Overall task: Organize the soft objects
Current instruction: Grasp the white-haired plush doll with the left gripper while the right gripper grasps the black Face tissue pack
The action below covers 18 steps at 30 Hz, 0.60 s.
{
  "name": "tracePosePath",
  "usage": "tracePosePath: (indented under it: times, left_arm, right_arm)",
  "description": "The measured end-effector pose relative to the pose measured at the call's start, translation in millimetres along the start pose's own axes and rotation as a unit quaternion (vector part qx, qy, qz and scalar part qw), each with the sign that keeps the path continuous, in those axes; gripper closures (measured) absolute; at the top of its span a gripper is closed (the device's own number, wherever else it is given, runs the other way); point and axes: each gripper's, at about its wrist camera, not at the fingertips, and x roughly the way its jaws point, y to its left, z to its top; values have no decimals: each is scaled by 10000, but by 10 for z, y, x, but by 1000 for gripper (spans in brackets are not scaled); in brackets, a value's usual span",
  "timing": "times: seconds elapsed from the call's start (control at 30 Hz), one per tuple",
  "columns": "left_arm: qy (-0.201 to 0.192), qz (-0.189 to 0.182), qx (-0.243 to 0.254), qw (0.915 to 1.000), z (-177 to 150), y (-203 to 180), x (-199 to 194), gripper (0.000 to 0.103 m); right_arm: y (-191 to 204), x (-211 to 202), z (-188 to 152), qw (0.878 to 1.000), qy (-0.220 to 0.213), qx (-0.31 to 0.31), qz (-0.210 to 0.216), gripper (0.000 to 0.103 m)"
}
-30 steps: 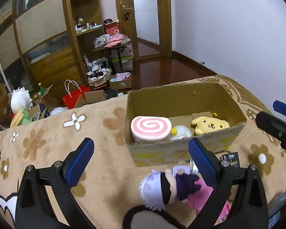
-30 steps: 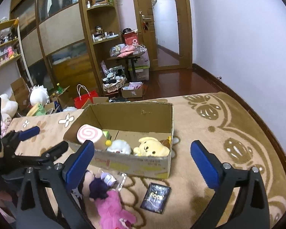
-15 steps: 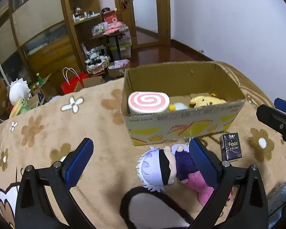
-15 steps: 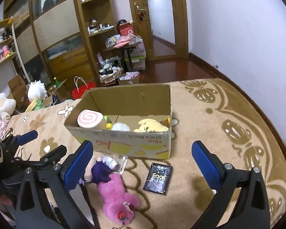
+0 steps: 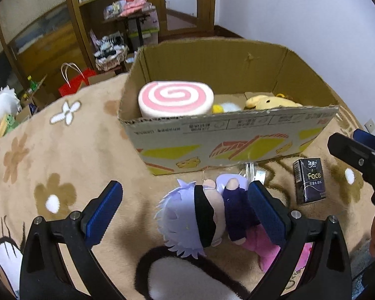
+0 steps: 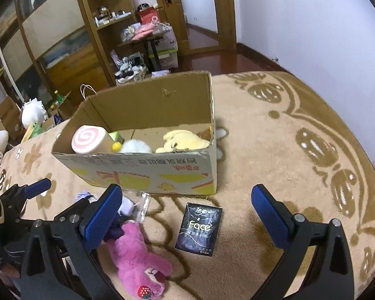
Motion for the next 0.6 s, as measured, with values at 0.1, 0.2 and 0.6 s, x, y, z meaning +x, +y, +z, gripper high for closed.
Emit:
tracePosePath:
  times: [0.1,0.2,0.6]
  left_arm:
    - [169,-39,-75,9998,-9,18,105,3]
    - [354,-121,-125,9992,-29,37,188,3]
    - [743,-360,-460,9955,-65,132,408,3]
  right_arm:
    - [-12,72,-15,10000,89,16,-35,0]
    - [-17,149,-35,9998,193,41,-95,0]
    - [-48,537,-167,9967,777,98,-212,0]
